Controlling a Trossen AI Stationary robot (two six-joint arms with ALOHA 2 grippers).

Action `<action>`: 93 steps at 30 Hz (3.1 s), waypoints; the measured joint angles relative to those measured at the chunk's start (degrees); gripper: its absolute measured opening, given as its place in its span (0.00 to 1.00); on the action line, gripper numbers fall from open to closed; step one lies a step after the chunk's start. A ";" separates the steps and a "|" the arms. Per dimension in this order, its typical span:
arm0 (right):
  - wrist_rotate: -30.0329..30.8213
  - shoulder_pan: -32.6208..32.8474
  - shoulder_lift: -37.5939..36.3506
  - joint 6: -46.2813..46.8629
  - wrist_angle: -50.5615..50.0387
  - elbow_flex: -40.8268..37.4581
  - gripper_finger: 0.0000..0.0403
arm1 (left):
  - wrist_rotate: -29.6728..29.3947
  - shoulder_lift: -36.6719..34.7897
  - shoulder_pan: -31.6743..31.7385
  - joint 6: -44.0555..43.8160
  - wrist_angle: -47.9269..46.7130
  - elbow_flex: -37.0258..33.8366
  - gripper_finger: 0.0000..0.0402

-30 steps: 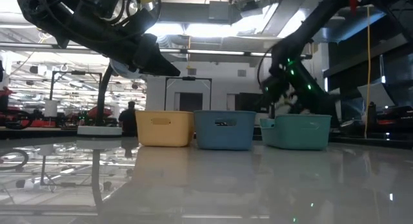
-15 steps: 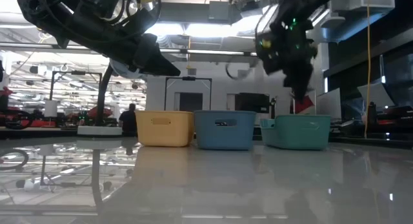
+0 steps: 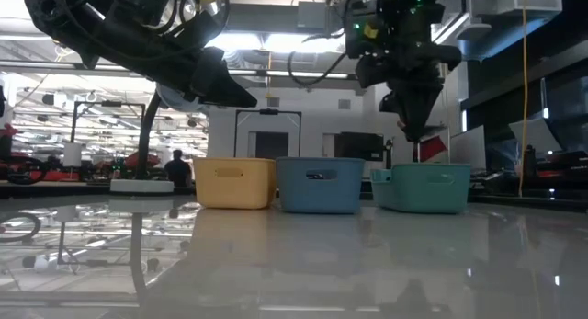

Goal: Sort batteries
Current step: Put the black battery into the green bin

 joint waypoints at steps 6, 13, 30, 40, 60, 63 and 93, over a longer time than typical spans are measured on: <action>2.04 1.16 0.00 2.62 -0.07 -0.02 0.22 | 0.00 0.00 0.00 0.00 -0.08 0.00 0.39; 12.61 1.06 0.00 7.63 -2.96 -0.02 0.33 | 1.87 0.00 0.00 -1.17 -0.84 0.00 0.39; 23.01 1.83 -5.43 20.66 -23.02 -4.91 0.79 | 8.62 0.02 -5.26 -8.58 -7.91 0.00 0.39; 17.03 -0.02 -18.96 26.45 -14.57 -24.43 0.83 | 8.41 0.02 -6.79 -7.05 -7.36 -0.02 0.39; 12.68 -2.03 -11.92 27.09 -4.24 -38.60 0.83 | 8.33 0.02 -6.60 -7.42 -6.88 -0.02 0.39; 12.81 -5.24 -10.42 26.97 -4.36 -38.58 0.83 | 8.33 0.02 -6.60 -7.72 -6.90 -0.02 0.39; 8.79 -11.74 -7.32 25.04 1.46 -39.01 0.56 | 8.33 0.02 -6.73 -7.52 -6.95 -0.02 0.39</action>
